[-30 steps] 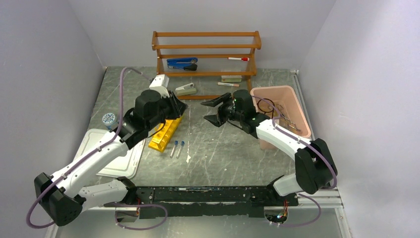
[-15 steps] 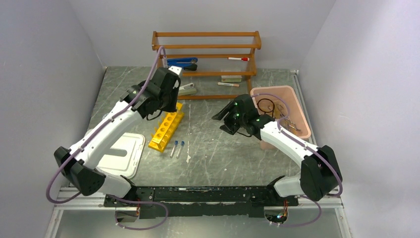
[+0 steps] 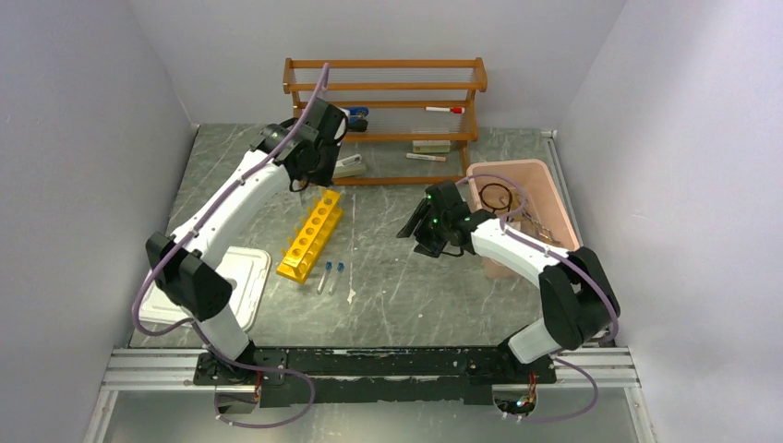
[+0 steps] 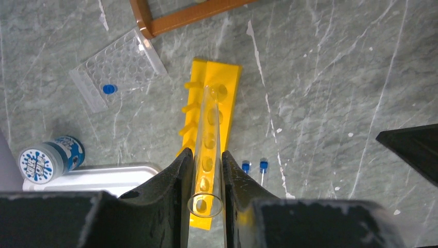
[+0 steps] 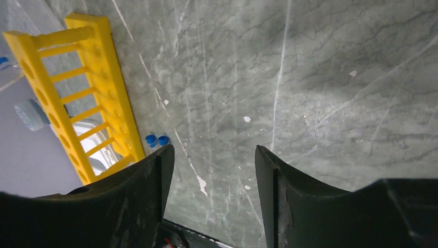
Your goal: Organize the chemistry lab equipment
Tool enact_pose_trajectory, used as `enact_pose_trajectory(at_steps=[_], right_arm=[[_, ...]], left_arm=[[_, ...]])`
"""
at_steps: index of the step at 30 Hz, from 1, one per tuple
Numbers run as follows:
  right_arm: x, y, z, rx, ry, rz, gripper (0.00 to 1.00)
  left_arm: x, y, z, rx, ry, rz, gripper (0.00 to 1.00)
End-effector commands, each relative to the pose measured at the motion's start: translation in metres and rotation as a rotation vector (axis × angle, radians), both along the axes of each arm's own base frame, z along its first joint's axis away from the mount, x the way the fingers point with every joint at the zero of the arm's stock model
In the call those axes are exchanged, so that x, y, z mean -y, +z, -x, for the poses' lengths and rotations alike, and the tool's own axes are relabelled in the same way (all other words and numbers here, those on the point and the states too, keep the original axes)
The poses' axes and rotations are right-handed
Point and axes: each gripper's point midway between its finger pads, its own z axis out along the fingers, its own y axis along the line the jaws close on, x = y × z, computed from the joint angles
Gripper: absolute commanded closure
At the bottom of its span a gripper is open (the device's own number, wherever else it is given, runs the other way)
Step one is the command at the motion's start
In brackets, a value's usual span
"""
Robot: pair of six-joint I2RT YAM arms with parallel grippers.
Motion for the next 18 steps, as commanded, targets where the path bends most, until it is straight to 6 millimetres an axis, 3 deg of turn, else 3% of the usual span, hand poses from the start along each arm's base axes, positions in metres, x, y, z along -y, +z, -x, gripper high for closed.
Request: enact_pose_trajectory(at_steps=[1, 9, 18], right_arm=[[-0.001, -0.001, -0.008, 0.022, 0.048, 0.051, 0.38], [-0.005, -0.006, -0.021, 0.021, 0.073, 0.092, 0.39], [-0.009, -0.014, -0.025, -0.004, 0.089, 0.096, 0.4]], left_arm=[[0.008, 0.014, -0.011, 0.018, -0.038, 0.028, 0.95], [0.012, -0.007, -0.007, -0.088, -0.048, 0.036, 0.95], [0.002, 0.001, -0.003, -0.093, -0.027, 0.052, 0.95]])
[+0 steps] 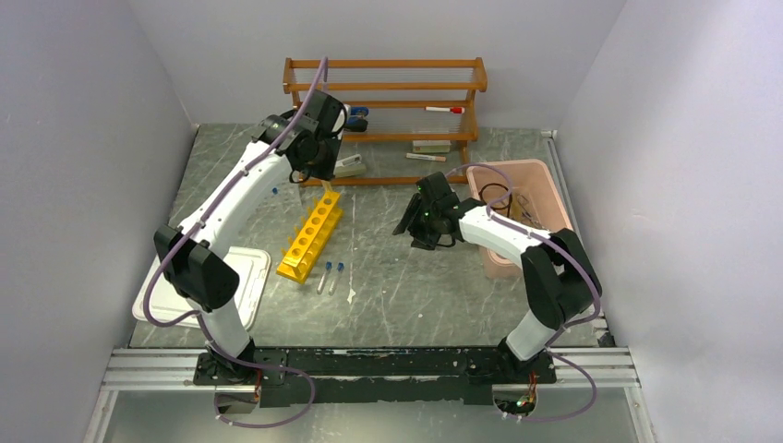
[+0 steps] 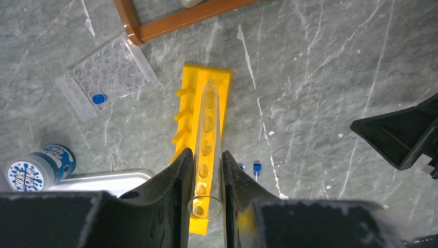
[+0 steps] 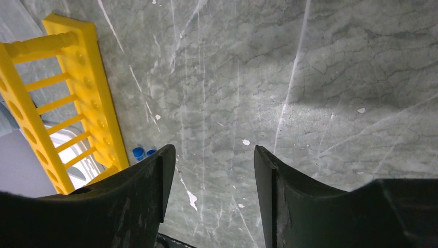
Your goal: Organize the chemistry lab equipment
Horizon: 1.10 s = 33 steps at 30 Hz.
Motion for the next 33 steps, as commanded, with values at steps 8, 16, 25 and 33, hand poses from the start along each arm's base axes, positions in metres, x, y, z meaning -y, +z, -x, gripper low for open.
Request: enact_pose_trajectory(at_steps=[8, 16, 25, 33], right_arm=[[-0.003, -0.006, -0.004, -0.02, 0.01, 0.011, 0.4], [-0.004, -0.012, 0.0, -0.039, 0.003, -0.005, 0.41], [-0.002, -0.01, 0.0, -0.028, -0.009, -0.006, 0.42], [0.001, -0.007, 0.0, -0.015, -0.019, 0.001, 0.42]], left_arm=[[-0.011, 0.006, 0.028, -0.061, -0.02, 0.034, 0.95], [-0.015, -0.009, 0.029, -0.086, -0.025, -0.004, 0.95], [-0.01, -0.021, 0.007, -0.072, -0.017, -0.035, 0.95], [-0.006, -0.038, -0.004, -0.113, -0.019, -0.049, 0.95]])
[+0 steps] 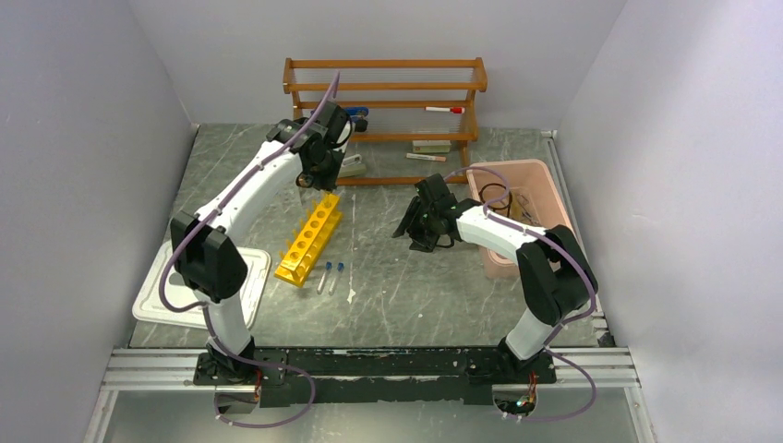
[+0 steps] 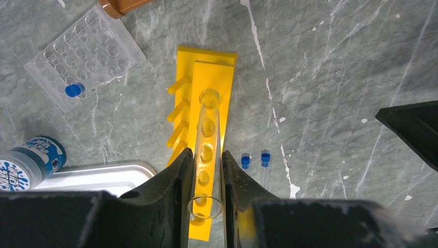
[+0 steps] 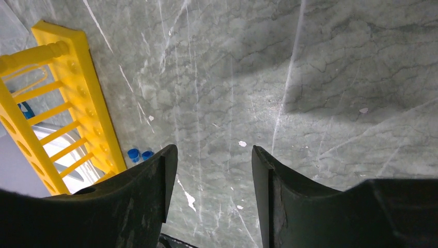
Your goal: Organize the chemistry lab equipment
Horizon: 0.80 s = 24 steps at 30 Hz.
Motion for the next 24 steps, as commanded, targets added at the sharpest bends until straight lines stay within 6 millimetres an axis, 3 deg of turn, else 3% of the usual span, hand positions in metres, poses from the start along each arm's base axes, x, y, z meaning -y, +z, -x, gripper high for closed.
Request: enact_pose_trajectory(at_steps=[1, 11, 24], right_arm=[[0.003, 0.006, -0.002, 0.028, -0.017, 0.002, 0.42], [0.004, 0.007, -0.004, 0.035, -0.02, 0.008, 0.43], [0.007, 0.009, -0.005, 0.041, -0.028, 0.021, 0.43]], left_arm=[[-0.001, 0.003, -0.01, 0.007, 0.003, 0.003, 0.95], [0.002, -0.018, -0.01, -0.04, 0.007, 0.064, 0.95], [0.023, -0.026, -0.011, -0.081, -0.077, 0.135, 0.95]])
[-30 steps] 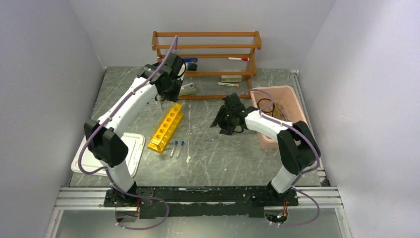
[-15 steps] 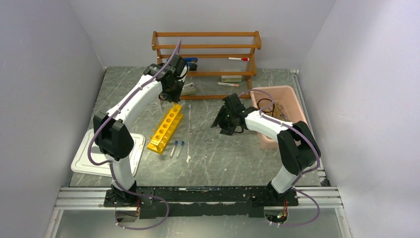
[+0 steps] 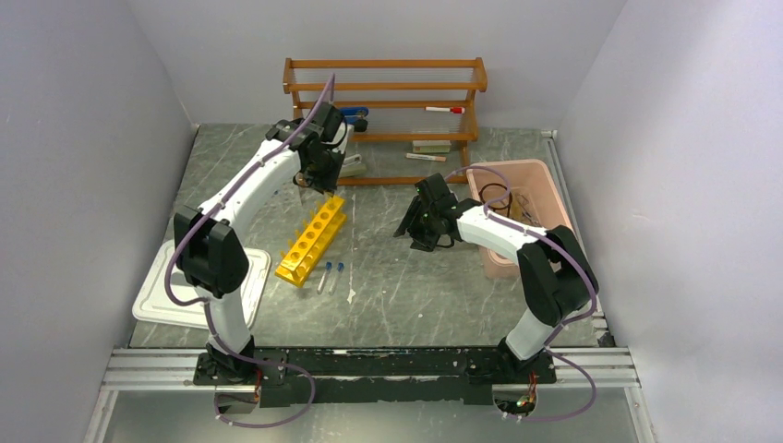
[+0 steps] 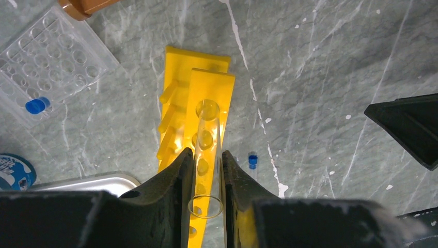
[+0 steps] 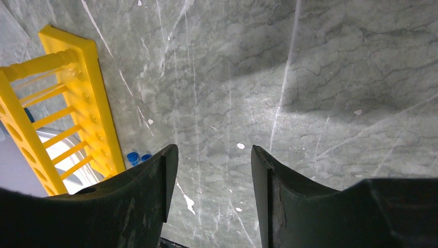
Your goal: Organize the chemistry lab equipment
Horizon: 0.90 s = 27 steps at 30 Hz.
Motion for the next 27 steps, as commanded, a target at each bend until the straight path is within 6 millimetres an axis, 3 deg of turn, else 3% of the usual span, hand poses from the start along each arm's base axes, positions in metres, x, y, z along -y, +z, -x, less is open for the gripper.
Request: enact_pose_trajectory(at_steps=[1, 8, 17, 19, 22, 27], right_arm=[[0.006, 0.008, -0.003, 0.031, -0.021, 0.013, 0.43], [0.012, 0.01, -0.004, 0.044, -0.045, 0.034, 0.44], [0.014, 0.008, -0.001, 0.039, -0.046, 0.035, 0.44], [0.014, 0.008, -0.001, 0.04, -0.046, 0.035, 0.44], [0.014, 0.009, -0.002, 0.043, -0.042, 0.033, 0.44], [0.012, 0.011, -0.003, 0.07, -0.015, 0.029, 0.43]], left_arm=[[0.019, -0.002, -0.005, -0.004, -0.07, 0.068, 0.95], [0.044, -0.003, -0.007, 0.011, -0.141, 0.045, 0.95], [0.029, -0.017, -0.008, 0.008, -0.092, -0.081, 0.94], [0.032, -0.019, -0.007, 0.0, -0.1, -0.062, 0.89], [0.035, -0.017, -0.006, 0.002, -0.097, -0.044, 0.72], [0.041, 0.011, -0.013, 0.077, -0.085, 0.011, 0.49]])
